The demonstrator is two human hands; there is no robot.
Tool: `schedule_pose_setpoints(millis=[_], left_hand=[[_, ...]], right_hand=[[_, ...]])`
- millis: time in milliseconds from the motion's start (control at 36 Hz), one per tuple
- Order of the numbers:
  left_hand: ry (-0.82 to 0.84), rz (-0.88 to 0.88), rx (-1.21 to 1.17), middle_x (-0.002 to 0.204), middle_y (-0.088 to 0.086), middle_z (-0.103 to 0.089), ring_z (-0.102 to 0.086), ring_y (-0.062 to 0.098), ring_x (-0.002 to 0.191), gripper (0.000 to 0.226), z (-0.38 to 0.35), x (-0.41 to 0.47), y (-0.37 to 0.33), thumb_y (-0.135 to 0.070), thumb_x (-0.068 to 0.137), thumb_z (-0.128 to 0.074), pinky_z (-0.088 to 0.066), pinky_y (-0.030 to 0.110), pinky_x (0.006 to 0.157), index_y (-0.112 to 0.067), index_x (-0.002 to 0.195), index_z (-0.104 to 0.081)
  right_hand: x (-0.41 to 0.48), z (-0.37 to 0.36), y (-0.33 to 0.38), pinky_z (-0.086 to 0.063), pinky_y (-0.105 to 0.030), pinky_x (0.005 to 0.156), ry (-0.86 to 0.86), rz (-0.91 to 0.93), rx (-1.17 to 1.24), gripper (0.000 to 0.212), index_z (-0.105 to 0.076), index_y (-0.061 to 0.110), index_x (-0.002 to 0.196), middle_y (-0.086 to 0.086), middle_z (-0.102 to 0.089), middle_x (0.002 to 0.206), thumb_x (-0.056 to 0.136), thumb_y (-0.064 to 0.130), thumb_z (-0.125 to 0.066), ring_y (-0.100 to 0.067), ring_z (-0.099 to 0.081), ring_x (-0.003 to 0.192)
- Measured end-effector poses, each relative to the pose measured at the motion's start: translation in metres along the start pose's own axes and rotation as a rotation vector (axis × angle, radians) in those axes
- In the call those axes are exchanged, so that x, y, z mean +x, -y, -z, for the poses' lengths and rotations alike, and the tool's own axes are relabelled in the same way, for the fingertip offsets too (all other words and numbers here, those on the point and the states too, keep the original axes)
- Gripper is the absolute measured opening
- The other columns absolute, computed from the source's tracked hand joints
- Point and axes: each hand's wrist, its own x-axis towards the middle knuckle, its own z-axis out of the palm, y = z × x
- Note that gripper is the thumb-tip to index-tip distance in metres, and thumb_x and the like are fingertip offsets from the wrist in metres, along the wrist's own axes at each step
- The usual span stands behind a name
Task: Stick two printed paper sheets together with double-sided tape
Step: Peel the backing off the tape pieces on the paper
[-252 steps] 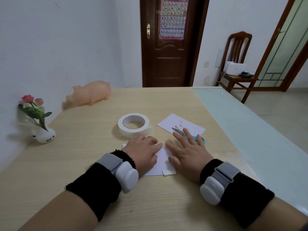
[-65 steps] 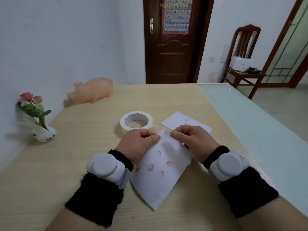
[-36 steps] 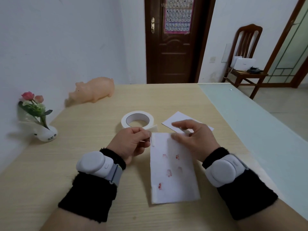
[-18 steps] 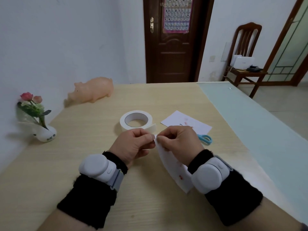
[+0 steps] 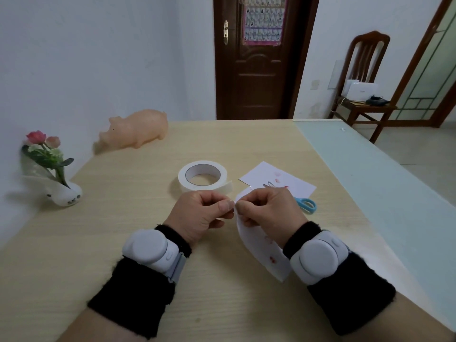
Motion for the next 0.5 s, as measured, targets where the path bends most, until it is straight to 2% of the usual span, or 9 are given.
schedule_pose_setpoints(millis=[278, 361, 444, 500], left_hand=[[-0.003, -0.005, 0.016, 0.063, -0.001, -0.069, -0.066, 0.008, 0.062, 0.008, -0.0002, -0.0001, 0.0004, -0.008, 0.081, -0.068, -0.051, 0.019, 0.054, -0.011, 0.073, -0.069], [0.0, -0.007, 0.023, 0.063, -0.001, -0.069, -0.066, 0.008, 0.062, 0.009, -0.0003, -0.0004, 0.0, -0.009, 0.081, -0.068, -0.051, 0.019, 0.054, -0.012, 0.072, -0.069], [-0.001, -0.012, 0.036, 0.063, 0.0, -0.069, -0.066, 0.008, 0.062, 0.009, -0.001, -0.0007, -0.0001, -0.009, 0.081, -0.069, -0.051, 0.019, 0.054, -0.012, 0.073, -0.069], [0.0, -0.016, 0.049, 0.063, 0.0, -0.068, -0.066, 0.008, 0.062, 0.008, -0.0015, -0.0009, -0.0001, -0.008, 0.081, -0.068, -0.051, 0.019, 0.054, -0.011, 0.073, -0.069]], right_hand=[[-0.0018, 0.0005, 0.0012, -0.058, -0.046, 0.073, -0.005, -0.023, 0.007, 0.015, -0.071, 0.014, 0.063, -0.01, -0.069, 0.061, 0.076, 0.009, -0.067, -0.02, -0.063, 0.059], [-0.0025, 0.0012, 0.0019, -0.059, -0.04, 0.072, -0.003, -0.019, -0.014, 0.014, -0.072, 0.015, 0.063, -0.008, -0.07, 0.062, 0.077, 0.011, -0.068, -0.021, -0.066, 0.061], [-0.0033, 0.0011, 0.0026, -0.058, -0.032, 0.065, -0.017, 0.003, -0.06, 0.015, -0.071, 0.015, 0.064, -0.006, -0.07, 0.061, 0.078, 0.012, -0.067, -0.024, -0.068, 0.064], [-0.0033, 0.0003, 0.0025, -0.059, -0.035, 0.066, -0.025, 0.01, -0.066, 0.015, -0.071, 0.015, 0.063, -0.006, -0.069, 0.06, 0.077, 0.012, -0.067, -0.023, -0.067, 0.063]])
